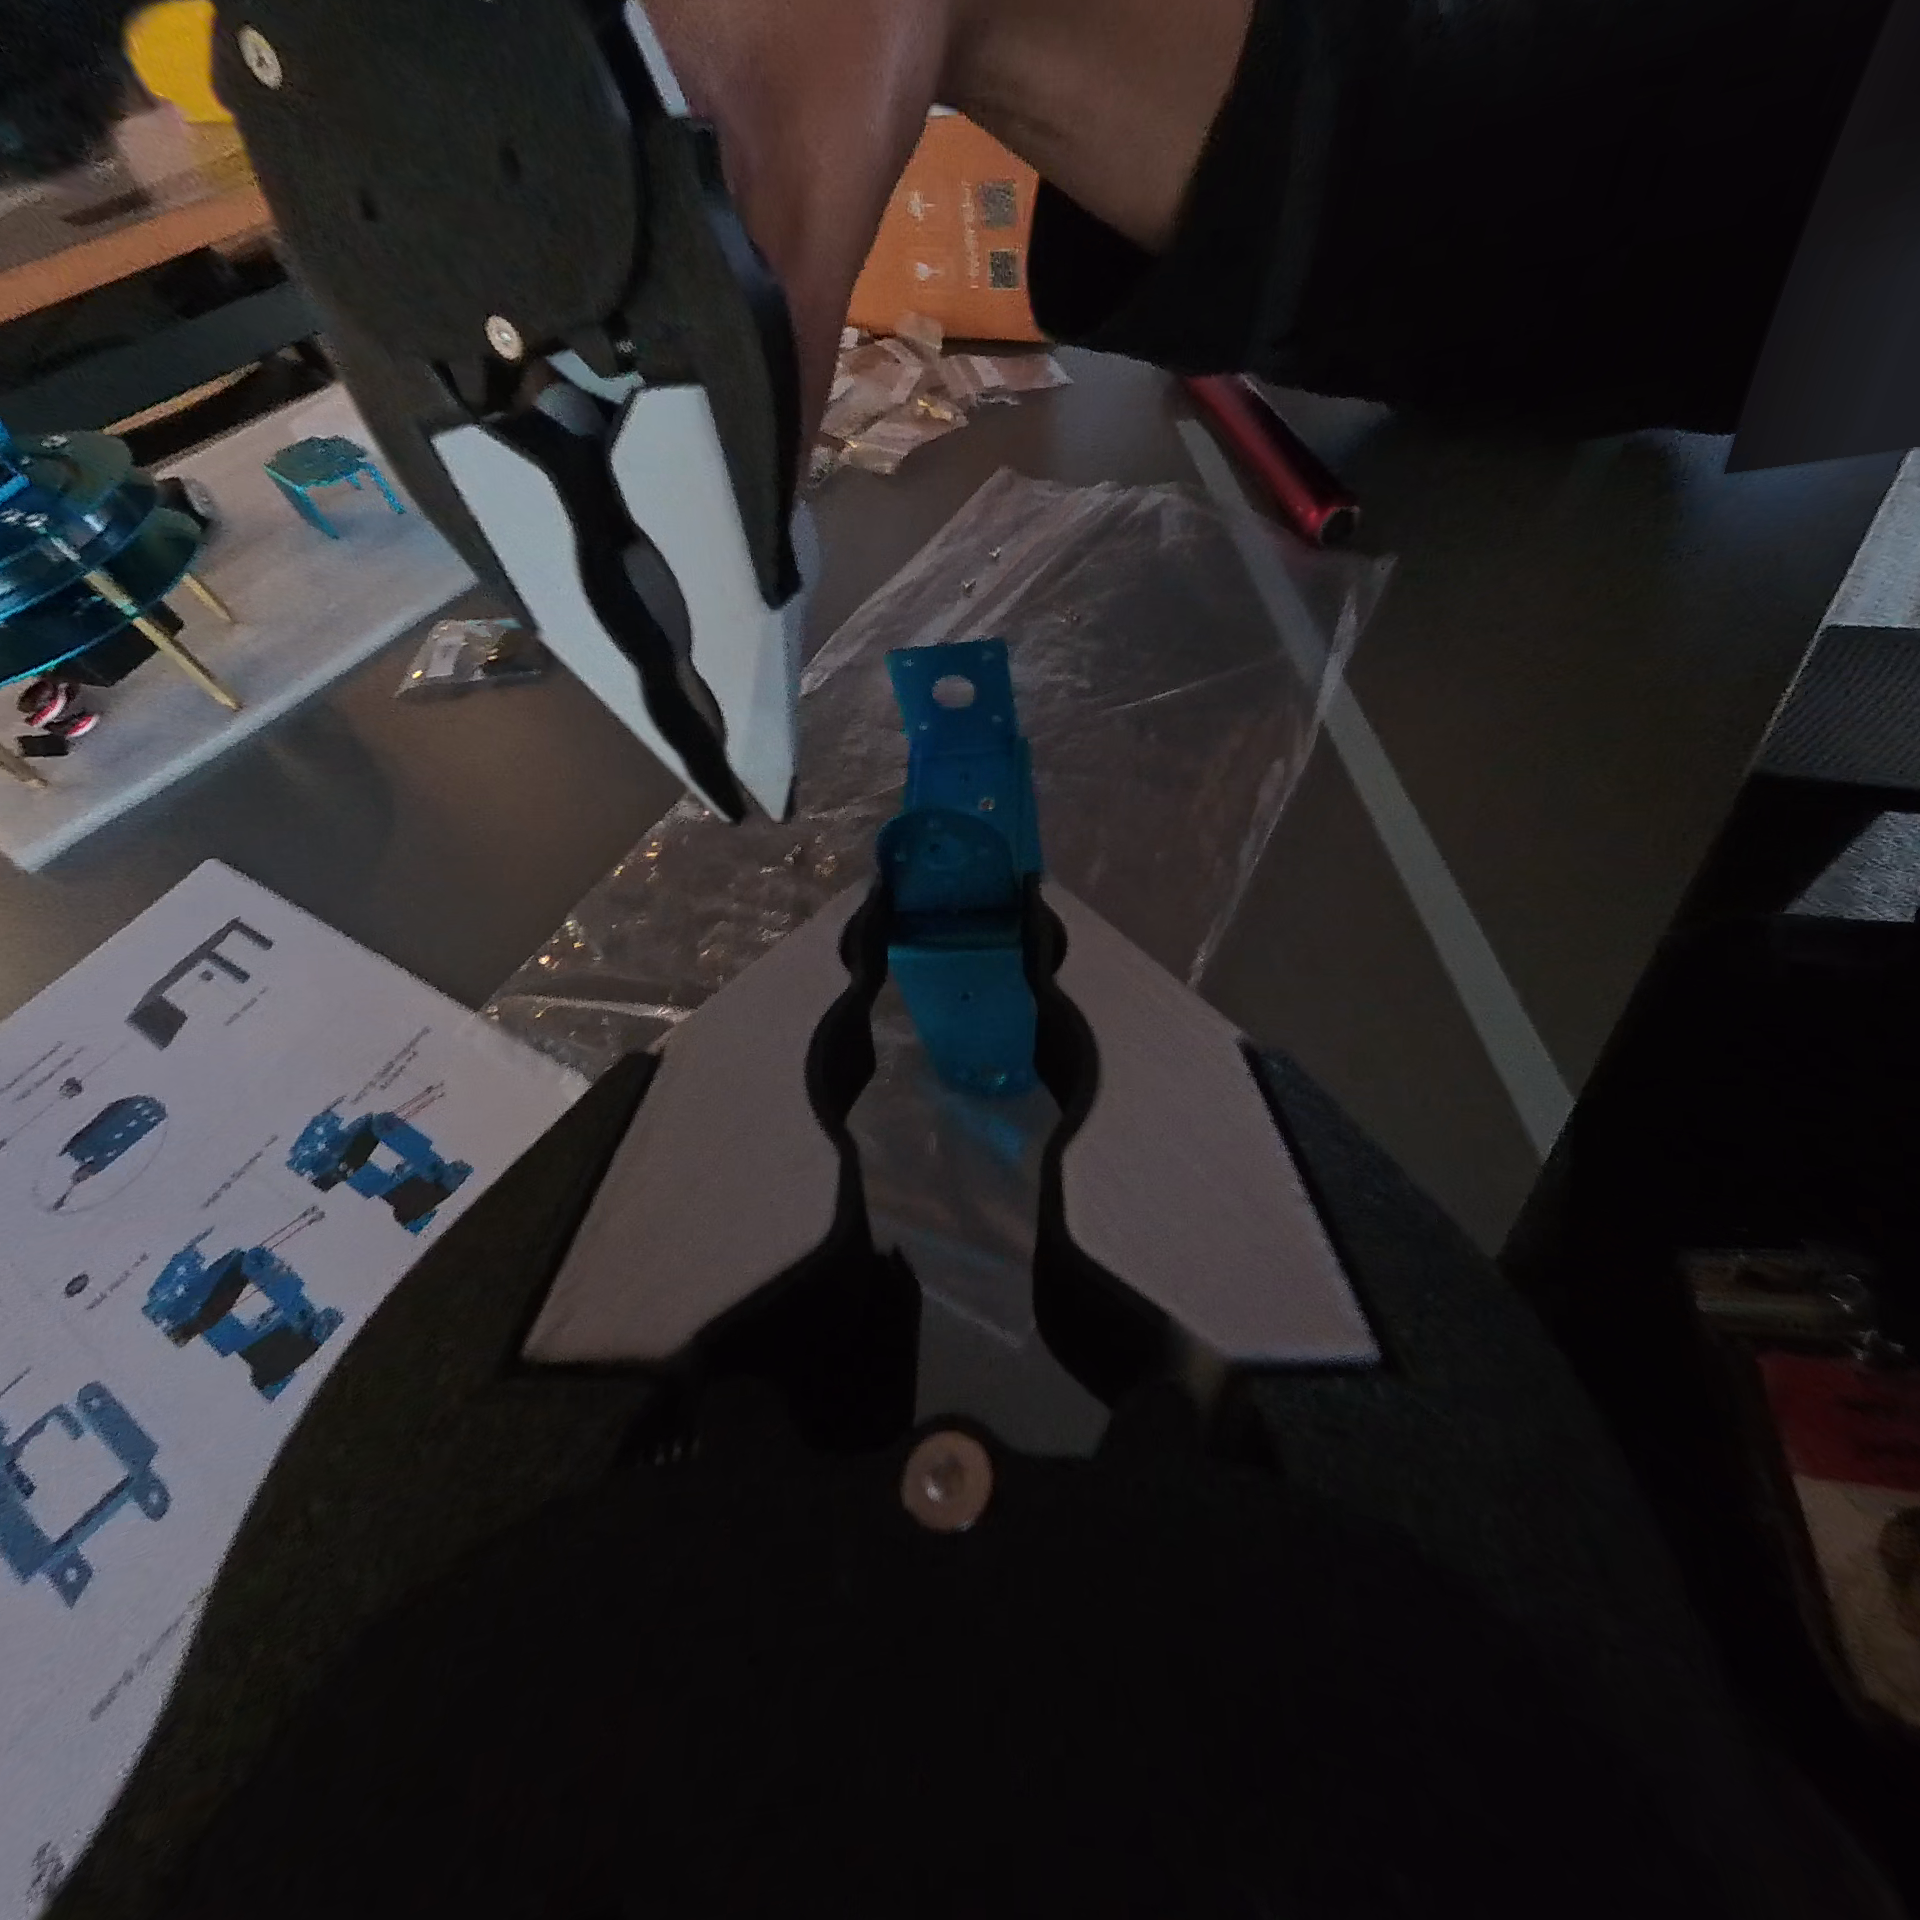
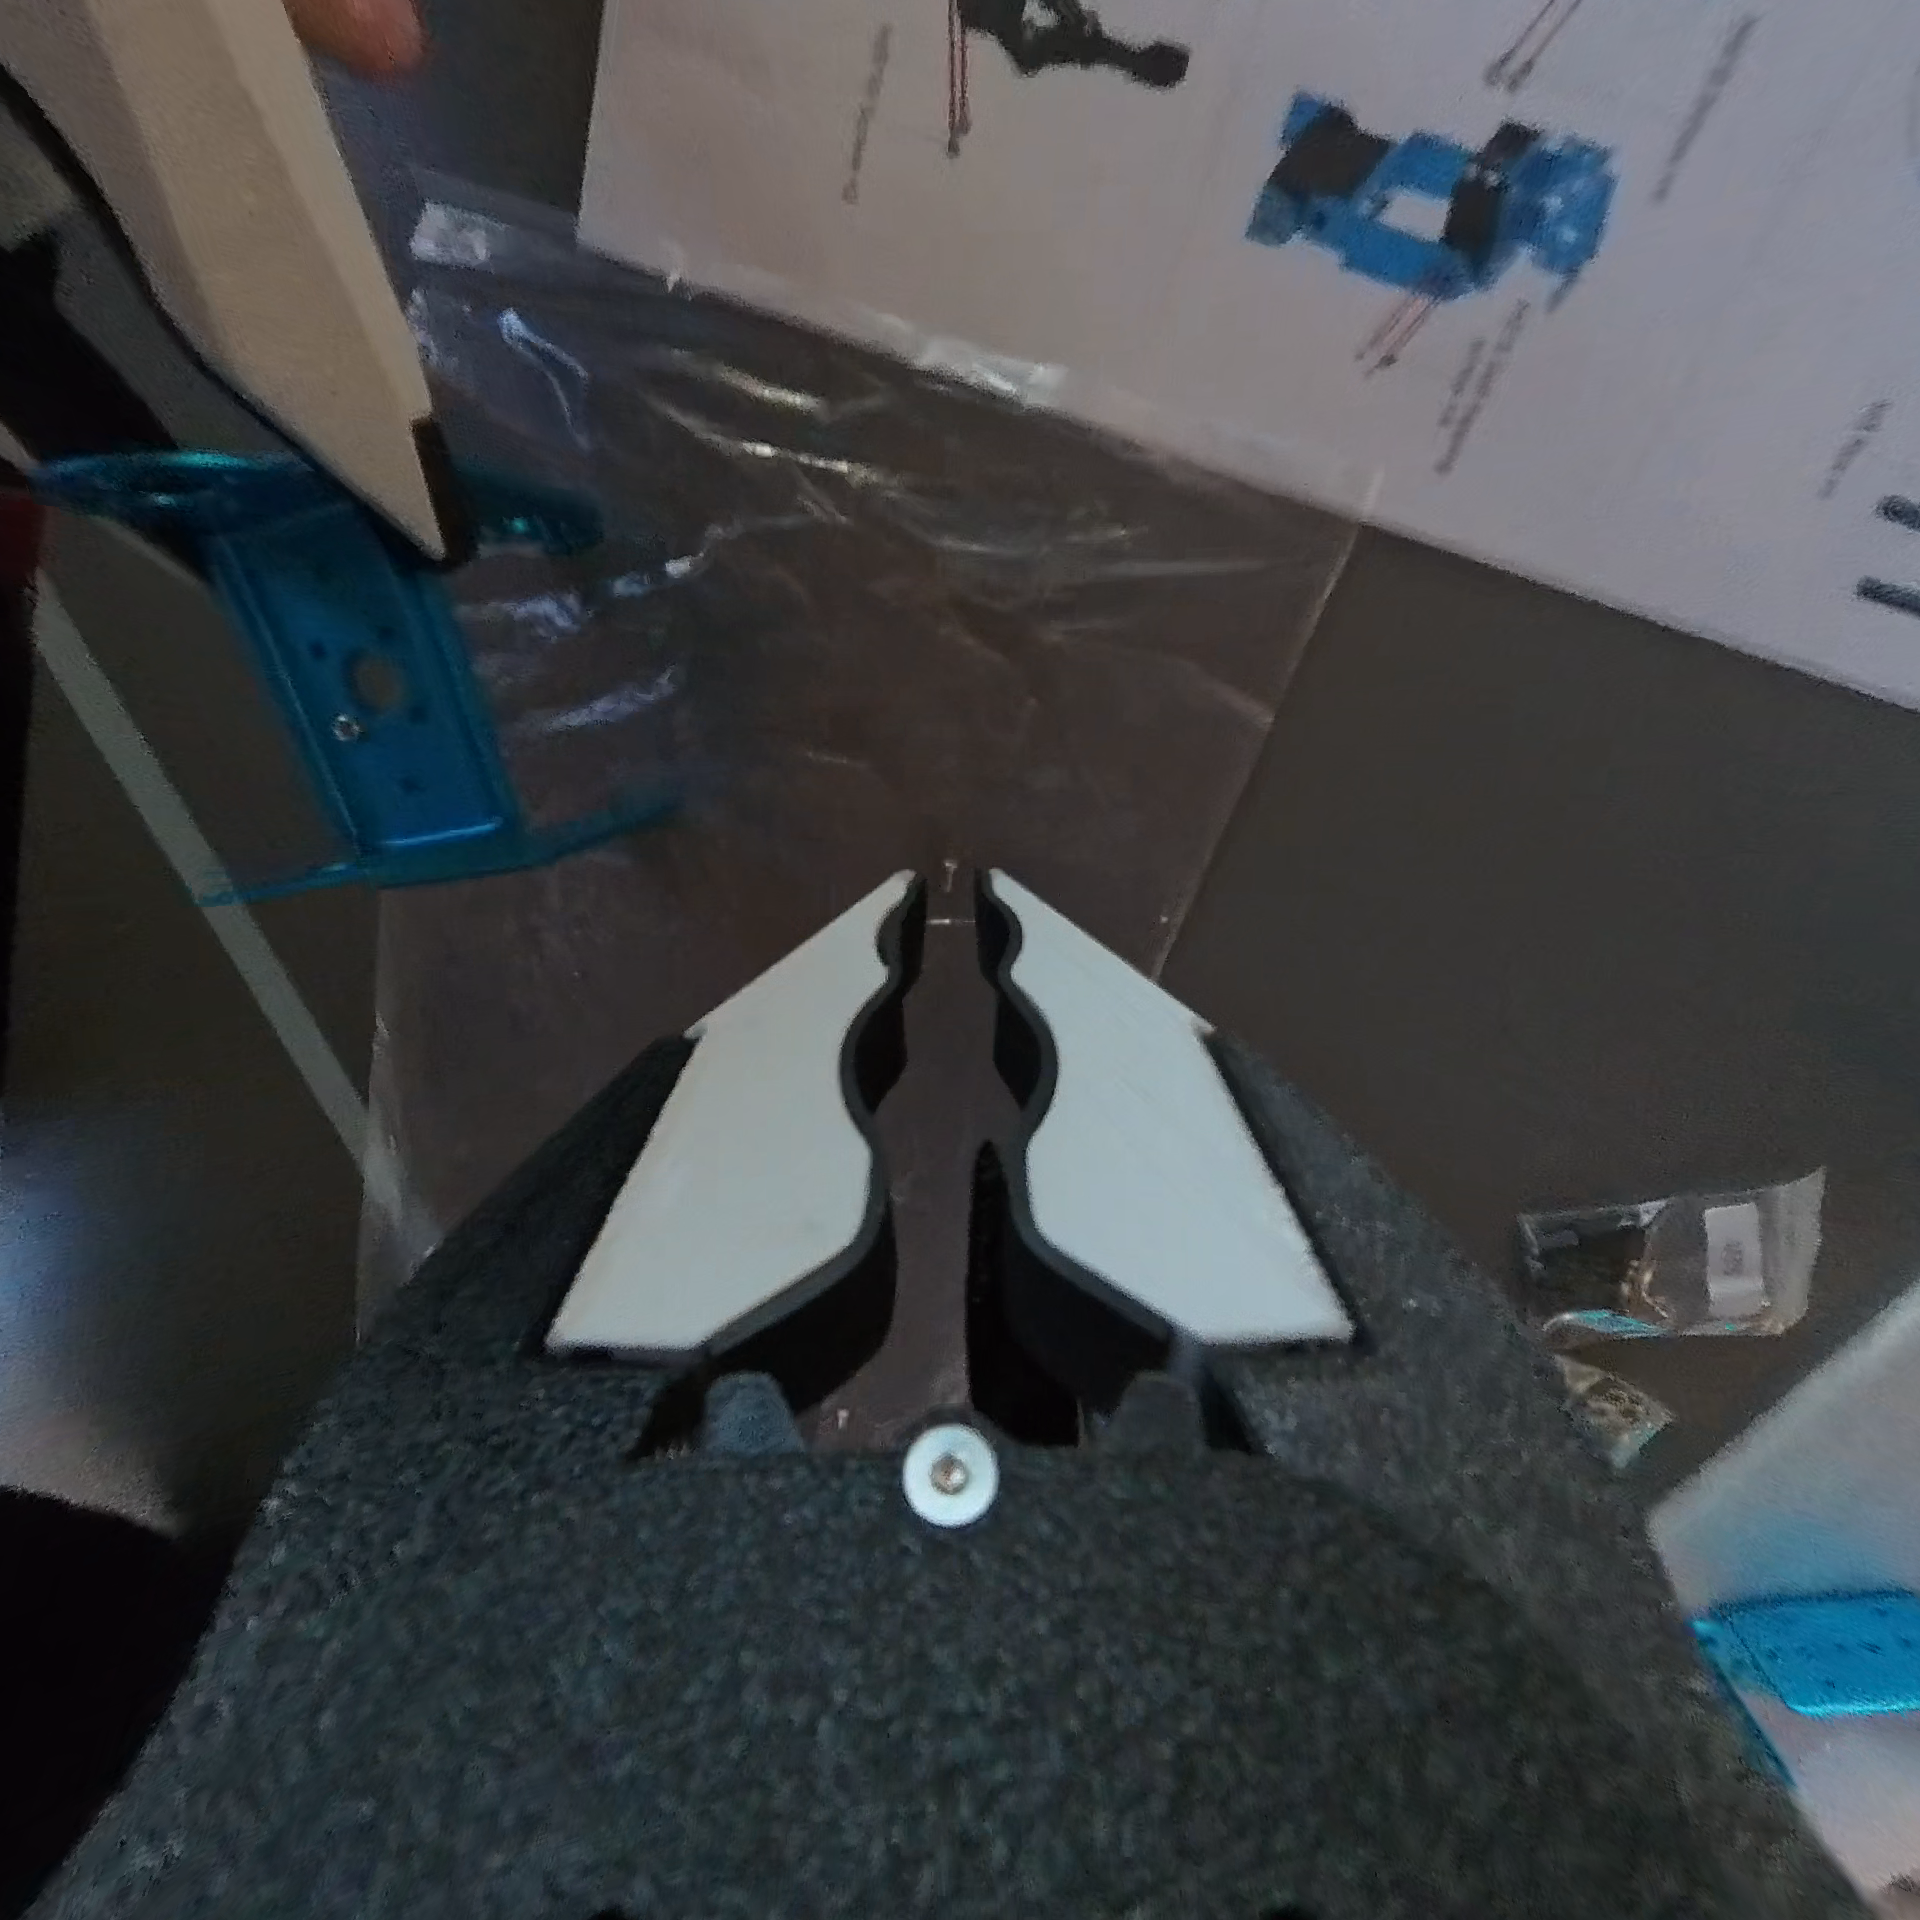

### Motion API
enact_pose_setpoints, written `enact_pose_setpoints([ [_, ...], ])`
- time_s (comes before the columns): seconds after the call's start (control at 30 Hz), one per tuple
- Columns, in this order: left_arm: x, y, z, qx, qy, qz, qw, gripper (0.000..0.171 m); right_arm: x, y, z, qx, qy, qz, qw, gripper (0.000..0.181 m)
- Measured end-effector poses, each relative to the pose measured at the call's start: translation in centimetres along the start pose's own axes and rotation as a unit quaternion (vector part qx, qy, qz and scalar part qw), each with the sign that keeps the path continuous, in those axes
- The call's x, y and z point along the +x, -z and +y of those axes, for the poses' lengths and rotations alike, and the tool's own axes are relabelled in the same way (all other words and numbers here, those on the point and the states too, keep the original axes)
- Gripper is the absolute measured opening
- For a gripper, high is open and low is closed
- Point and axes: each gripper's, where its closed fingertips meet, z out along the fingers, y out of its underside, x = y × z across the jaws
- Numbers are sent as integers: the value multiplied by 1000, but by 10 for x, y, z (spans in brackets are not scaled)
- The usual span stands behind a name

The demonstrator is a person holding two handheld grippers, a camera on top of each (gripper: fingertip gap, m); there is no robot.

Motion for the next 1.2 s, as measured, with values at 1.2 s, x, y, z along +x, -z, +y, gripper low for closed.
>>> enact_pose_setpoints([
  [1.2, -16, 3, 4, -5, 28, -99, 995, 24, -38, 91, 15, 396, -200, 197, 874, 0],
])
